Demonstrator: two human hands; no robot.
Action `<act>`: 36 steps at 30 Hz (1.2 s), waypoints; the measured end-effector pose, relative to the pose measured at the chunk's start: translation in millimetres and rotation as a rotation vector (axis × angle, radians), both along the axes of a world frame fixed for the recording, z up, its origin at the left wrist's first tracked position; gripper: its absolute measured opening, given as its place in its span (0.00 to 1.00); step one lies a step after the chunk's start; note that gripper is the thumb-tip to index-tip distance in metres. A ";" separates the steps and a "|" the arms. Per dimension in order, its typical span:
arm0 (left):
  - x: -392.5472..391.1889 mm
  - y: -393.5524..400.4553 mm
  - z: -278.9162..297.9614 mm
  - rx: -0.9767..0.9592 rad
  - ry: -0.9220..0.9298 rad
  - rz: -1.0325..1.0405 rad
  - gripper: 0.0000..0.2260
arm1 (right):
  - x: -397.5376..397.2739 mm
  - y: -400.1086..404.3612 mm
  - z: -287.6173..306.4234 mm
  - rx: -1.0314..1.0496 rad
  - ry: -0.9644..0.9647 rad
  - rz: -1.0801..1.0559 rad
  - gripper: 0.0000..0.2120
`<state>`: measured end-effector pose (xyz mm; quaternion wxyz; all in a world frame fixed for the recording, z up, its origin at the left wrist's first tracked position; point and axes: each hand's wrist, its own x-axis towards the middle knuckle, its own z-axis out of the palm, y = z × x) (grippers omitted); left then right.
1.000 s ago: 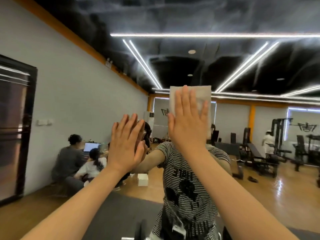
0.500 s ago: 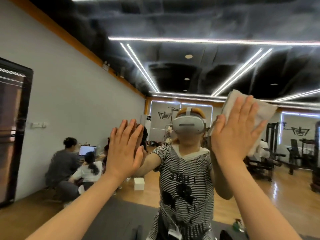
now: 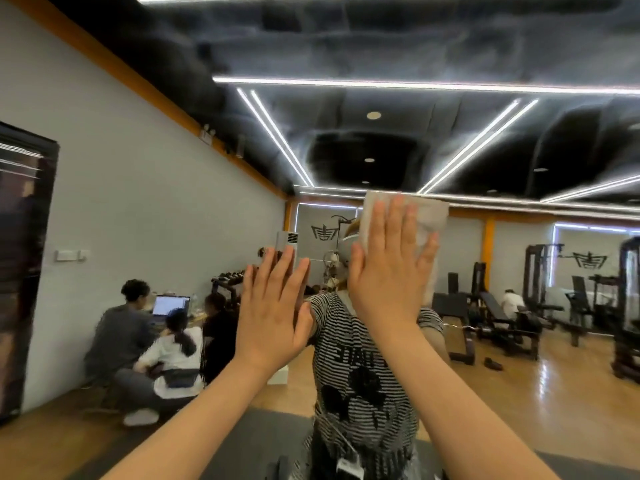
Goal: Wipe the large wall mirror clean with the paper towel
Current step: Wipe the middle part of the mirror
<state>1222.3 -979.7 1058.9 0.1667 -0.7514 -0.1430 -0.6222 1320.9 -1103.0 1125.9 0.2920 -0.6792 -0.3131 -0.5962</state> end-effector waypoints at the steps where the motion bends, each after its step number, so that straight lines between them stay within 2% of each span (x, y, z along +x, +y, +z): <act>1: -0.5 -0.5 0.1 -0.002 0.004 -0.007 0.29 | 1.0 -1.2 -0.5 -0.009 -0.001 -0.014 0.30; 7: -8.0 -0.6 2.8 0.016 0.070 -0.001 0.29 | -0.2 -1.4 -1.1 -0.020 0.002 -0.060 0.31; 13: -53.4 34.9 9.6 0.204 0.222 -0.039 0.30 | -2.3 -0.2 -0.8 0.003 -0.005 -0.107 0.32; 15: -70.7 61.2 11.3 0.199 0.210 -0.009 0.29 | -1.6 -2.1 -0.3 0.008 0.004 -0.102 0.32; 19: -93.2 110.5 9.5 0.059 0.137 0.061 0.29 | -4.4 -1.9 -1.9 0.023 0.016 -0.093 0.31; 25: -87.8 123.4 3.4 0.100 0.092 0.028 0.29 | -5.7 -3.1 0.4 0.032 0.042 -0.060 0.31; 28: -87.7 124.3 2.5 0.105 0.080 0.026 0.28 | -17.2 2.7 4.5 0.123 0.113 0.015 0.32; 31: -86.6 126.0 1.7 0.124 0.072 0.030 0.29 | -34.7 28.4 9.2 0.221 0.215 -0.037 0.33; 33: -86.5 126.9 1.8 0.133 0.070 0.039 0.29 | -50.6 51.5 9.0 0.163 0.183 -0.052 0.32; 36: -87.0 126.5 2.0 0.135 0.078 0.044 0.29 | -76.0 85.9 4.9 -0.039 0.039 -0.039 0.31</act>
